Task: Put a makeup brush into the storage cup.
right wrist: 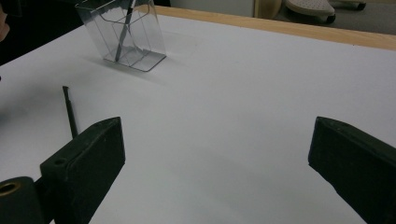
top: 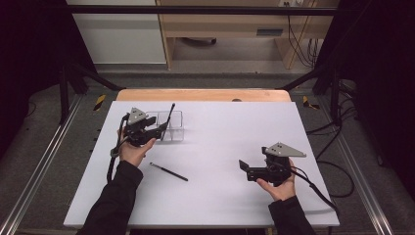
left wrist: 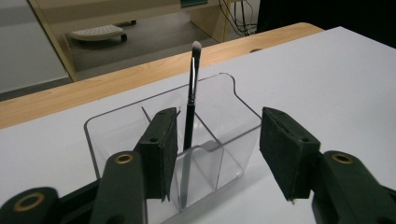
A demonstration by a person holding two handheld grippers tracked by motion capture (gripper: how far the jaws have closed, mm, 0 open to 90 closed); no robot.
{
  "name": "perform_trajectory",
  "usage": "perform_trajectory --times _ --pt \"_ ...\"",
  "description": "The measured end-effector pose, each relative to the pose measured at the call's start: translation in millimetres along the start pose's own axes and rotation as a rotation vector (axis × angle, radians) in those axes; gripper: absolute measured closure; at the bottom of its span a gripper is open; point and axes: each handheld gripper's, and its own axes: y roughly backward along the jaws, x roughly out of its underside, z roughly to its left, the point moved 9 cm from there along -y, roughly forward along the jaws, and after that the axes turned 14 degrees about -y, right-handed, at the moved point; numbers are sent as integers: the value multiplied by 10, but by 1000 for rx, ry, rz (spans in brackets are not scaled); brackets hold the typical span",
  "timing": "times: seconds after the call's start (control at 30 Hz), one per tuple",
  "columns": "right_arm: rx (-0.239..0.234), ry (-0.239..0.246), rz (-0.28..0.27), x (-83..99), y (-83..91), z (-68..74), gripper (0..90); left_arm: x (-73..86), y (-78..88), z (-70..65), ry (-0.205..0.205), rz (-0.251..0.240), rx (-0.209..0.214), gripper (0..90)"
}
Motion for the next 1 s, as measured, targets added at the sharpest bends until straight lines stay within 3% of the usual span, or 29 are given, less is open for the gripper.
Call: perform_trajectory --times 0.2,0.5,0.83,0.9,1.0 --pt "-12 6 -3 -31 2 51 47 69 180 -99 -8 -2 31 367" --pt "-27 28 5 -93 -41 172 53 148 438 -178 -28 -16 18 265" --pt "-52 55 29 -131 -104 333 62 408 561 -284 -24 9 45 214" --pt "-54 57 34 -126 -124 358 62 452 562 -293 -28 32 51 211" --pt "-63 63 42 -112 -155 403 62 458 583 -310 -30 27 54 195"
